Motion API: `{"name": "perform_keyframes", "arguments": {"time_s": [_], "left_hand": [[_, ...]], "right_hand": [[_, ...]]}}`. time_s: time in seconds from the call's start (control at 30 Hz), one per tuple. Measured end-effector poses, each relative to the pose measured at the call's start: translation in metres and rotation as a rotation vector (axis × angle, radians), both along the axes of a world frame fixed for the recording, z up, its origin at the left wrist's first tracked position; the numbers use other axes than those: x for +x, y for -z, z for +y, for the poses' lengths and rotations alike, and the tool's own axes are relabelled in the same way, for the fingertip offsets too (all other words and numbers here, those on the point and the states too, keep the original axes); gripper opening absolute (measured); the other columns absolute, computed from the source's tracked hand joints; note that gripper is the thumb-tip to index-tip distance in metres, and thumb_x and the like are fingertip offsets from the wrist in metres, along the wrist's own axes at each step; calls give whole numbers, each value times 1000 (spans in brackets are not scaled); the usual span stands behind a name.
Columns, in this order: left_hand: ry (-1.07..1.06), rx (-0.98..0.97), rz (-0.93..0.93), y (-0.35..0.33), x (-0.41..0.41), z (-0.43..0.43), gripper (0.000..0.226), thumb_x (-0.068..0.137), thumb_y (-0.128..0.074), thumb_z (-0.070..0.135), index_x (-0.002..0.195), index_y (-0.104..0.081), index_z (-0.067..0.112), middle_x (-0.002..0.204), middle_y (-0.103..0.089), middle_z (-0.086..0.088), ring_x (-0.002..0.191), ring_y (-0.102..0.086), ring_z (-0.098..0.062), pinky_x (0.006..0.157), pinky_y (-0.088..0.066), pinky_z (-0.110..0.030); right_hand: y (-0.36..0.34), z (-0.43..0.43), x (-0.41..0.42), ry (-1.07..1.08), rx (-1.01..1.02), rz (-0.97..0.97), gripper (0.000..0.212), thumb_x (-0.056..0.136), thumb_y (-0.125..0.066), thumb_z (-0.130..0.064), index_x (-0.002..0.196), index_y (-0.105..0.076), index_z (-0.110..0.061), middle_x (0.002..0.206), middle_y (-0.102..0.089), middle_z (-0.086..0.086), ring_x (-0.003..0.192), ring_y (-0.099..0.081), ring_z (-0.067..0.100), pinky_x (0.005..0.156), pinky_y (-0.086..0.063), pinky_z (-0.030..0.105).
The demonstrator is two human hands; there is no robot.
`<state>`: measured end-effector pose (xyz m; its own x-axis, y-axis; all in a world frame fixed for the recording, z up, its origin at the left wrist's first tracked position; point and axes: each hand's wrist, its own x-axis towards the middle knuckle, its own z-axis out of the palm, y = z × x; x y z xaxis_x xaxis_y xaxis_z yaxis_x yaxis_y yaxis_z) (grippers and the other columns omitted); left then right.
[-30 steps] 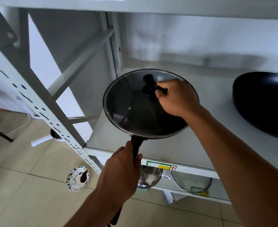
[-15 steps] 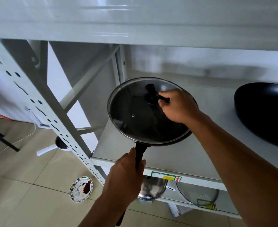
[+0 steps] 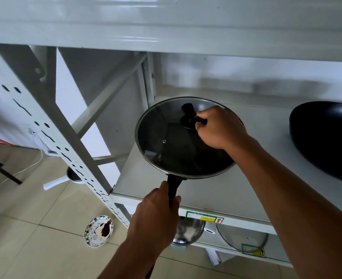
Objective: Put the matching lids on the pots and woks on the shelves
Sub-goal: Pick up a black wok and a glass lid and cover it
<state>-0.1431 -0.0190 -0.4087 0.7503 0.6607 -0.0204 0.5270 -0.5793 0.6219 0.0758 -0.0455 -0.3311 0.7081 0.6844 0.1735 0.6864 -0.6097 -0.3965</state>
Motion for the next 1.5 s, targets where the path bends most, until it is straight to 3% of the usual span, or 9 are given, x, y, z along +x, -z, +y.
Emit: {"name": "perform_keyframes", "arguments": {"time_s": [0.27, 0.4, 0.63, 0.8, 0.93, 1.13, 1.27, 1.37, 1.5], "left_hand": [[-43, 17, -3, -3, 8, -9, 17, 98, -43, 35, 94, -50, 20, 75, -57, 6, 63, -53, -9, 54, -35, -22], [-59, 48, 1, -3, 16, -17, 18, 99, -42, 35, 94, -49, 19, 69, -47, 11, 58, -45, -4, 49, -26, -13], [-27, 57, 35, -8, 39, -7, 24, 98, -45, 37, 102, -57, 17, 73, -60, 3, 61, -57, -12, 52, -35, -22], [-27, 134, 238, -19, 55, -17, 38, 98, -36, 45, 109, -53, 12, 84, -62, -1, 73, -62, -18, 61, -44, -27], [-21, 526, 586, -57, 67, -63, 62, 92, -22, 59, 121, -49, 11, 115, -57, -8, 101, -62, -27, 74, -51, -39], [196, 308, 228, -108, 148, -227, 57, 93, -21, 61, 131, -49, 29, 133, -57, 5, 117, -57, -16, 94, -45, -32], [281, 123, -83, -109, 209, -307, 35, 98, -32, 48, 116, -57, 33, 115, -64, 10, 99, -59, -6, 83, -40, -18], [315, 23, -128, -96, 243, -342, 32, 97, -35, 48, 111, -58, 30, 105, -60, 10, 91, -59, -10, 82, -49, -27], [317, 2, -9, -60, 272, -370, 49, 92, -45, 53, 130, -49, 23, 130, -50, -1, 119, -50, -23, 93, -48, -38]], "right_hand": [[-3, -11, -3, -36, -25, -19, 37, 88, -52, -45, 117, -65, -25, 113, -67, 6, 111, -59, 30, 82, -46, 34], [3, -24, -3, 66, 95, -27, 60, 88, -45, -56, 138, -46, -23, 133, -52, 13, 120, -52, 33, 95, -46, 43], [40, -90, 17, 258, 365, -16, 54, 91, -15, -48, 100, -58, -17, 102, -62, 13, 92, -53, 26, 78, -39, 32], [50, -184, 0, 277, 426, 28, 41, 97, -32, -34, 91, -63, -8, 87, -65, 13, 85, -58, 26, 81, -44, 35], [50, -249, -8, 175, 169, 137, 41, 96, -28, -46, 100, -62, -24, 91, -62, -4, 86, -58, 10, 82, -46, 31], [13, -336, 8, 91, 134, 4, 42, 95, -41, -44, 125, -59, -22, 119, -62, -5, 116, -52, 12, 95, -34, 20], [-7, -398, 59, 137, 162, -73, 45, 90, -38, -46, 116, -64, -19, 109, -65, -2, 105, -57, 15, 91, -42, 24], [-1, -434, 95, 223, 125, -48, 33, 90, -47, -36, 112, -64, -17, 106, -65, 1, 101, -59, 19, 88, -42, 26], [23, -472, 133, 326, 70, -6, 29, 93, -55, -26, 119, -62, -15, 114, -63, 6, 110, -56, 22, 91, -34, 22]]}}
